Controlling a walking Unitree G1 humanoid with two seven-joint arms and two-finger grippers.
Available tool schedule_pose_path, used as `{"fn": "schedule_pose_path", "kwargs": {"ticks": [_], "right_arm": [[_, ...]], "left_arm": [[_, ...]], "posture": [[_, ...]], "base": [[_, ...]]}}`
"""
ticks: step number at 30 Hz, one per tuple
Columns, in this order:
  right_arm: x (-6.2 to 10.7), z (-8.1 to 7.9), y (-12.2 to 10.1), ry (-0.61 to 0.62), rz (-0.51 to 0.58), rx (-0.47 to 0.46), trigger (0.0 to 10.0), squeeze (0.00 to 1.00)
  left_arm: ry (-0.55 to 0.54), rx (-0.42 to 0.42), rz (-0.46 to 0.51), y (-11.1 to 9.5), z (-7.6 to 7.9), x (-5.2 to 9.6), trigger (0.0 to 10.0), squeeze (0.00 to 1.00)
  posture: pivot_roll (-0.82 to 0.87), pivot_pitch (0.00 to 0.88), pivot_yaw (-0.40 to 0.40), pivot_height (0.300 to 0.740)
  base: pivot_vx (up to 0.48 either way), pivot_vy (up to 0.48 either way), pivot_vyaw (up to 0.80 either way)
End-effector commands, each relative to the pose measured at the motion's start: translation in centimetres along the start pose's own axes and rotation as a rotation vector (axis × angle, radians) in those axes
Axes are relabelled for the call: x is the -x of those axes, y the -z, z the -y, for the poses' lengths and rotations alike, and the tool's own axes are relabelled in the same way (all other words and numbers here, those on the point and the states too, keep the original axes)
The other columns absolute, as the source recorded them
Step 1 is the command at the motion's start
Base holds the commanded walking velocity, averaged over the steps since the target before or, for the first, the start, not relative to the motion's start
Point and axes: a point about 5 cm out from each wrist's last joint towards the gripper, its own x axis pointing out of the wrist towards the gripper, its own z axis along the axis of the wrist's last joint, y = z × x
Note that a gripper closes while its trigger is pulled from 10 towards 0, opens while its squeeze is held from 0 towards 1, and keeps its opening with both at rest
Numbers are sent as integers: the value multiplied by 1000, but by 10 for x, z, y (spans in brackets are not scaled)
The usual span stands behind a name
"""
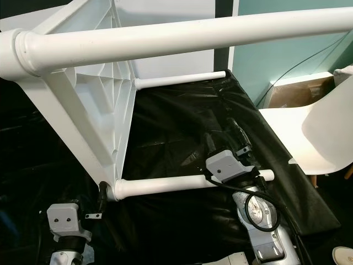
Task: Building children table
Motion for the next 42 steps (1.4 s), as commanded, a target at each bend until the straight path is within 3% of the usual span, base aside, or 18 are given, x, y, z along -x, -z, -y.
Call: {"fn": "schedule_pose_path", "kwargs": {"ticks": [1, 12, 13, 17, 18, 20, 22, 36, 42], "right_arm": [[2, 5, -3, 27, 25, 39, 10000, 0], [8, 15, -10, 104, 100, 150, 10000, 0], [6, 21, -18, 140, 167, 208, 10000, 0], [4, 26, -25, 163, 231, 257, 10000, 0], [-3, 34, -39, 189, 336, 340, 10000, 0], [-3, 34, -39, 189, 336, 340, 10000, 0], [-6, 40, -43, 217, 373, 396, 10000, 0], [-23, 74, -57, 353, 372, 488, 10000, 0], [-27, 78, -59, 369, 375, 492, 10000, 0]], "left_arm": [[-78, -36, -12, 2, -9, 3, 10000, 0], [-68, -94, -58, 13, -14, 11, 10000, 0], [-55, -106, -77, 21, -14, 14, 10000, 0], [-41, -113, -94, 27, -13, 15, 10000, 0], [-18, -119, -110, 35, -11, 16, 10000, 0], [-18, -119, -110, 35, -11, 16, 10000, 0], [2, -125, -115, 38, -9, 16, 10000, 0], [63, -126, -106, 46, 0, 14, 10000, 0], [70, -125, -104, 47, 2, 14, 10000, 0]], "posture": [[-4, 9, 127, 740], [-21, 3, 130, 740], [-36, 1, 131, 740], [-43, 1, 133, 740], [-57, 0, 139, 740], [-57, 0, 139, 740], [-64, 0, 143, 740], [-111, 0, 148, 740], [-118, 0, 146, 740]], "base": [[0, 0, 0], [0, 0, 0], [0, 0, 0], [0, 0, 0], [0, 0, 0], [0, 0, 0], [0, 0, 0], [0, 0, 0], [0, 0, 0]]}}
